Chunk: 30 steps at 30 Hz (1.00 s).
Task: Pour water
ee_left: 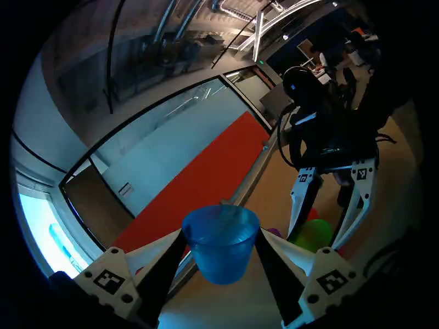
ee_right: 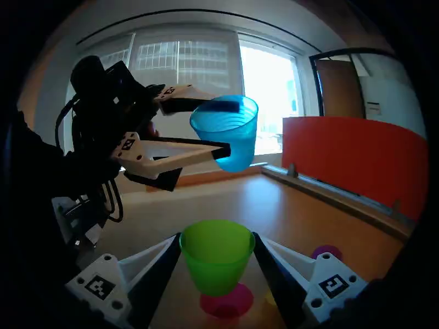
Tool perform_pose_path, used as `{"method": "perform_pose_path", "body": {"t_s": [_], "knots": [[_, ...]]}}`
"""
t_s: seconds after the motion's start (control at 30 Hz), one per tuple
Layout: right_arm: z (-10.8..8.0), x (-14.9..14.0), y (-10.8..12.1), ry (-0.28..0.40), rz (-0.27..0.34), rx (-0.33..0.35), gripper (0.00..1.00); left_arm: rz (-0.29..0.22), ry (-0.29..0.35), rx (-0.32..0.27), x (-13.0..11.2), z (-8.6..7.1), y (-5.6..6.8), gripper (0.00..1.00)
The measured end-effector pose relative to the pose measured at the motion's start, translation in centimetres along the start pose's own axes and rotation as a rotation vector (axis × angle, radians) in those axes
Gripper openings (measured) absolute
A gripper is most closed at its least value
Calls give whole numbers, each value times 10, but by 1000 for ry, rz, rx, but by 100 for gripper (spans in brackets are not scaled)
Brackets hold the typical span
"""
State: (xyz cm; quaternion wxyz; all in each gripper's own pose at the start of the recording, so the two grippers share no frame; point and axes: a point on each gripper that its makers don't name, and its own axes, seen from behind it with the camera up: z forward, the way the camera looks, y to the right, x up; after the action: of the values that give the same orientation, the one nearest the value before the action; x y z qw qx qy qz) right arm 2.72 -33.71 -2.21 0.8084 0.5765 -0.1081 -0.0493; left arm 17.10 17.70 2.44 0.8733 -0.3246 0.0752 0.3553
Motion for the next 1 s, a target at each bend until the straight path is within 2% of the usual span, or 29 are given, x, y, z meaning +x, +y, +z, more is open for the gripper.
{"method": "perform_pose_path", "body": {"t_s": [0.77,1.0], "knots": [[4,5,-6,6,-10,13,94,77,21,8,1,0,3,85],[5,11,-6,17,-16,13,94,83,25,5,2,-1,5,85]]}}
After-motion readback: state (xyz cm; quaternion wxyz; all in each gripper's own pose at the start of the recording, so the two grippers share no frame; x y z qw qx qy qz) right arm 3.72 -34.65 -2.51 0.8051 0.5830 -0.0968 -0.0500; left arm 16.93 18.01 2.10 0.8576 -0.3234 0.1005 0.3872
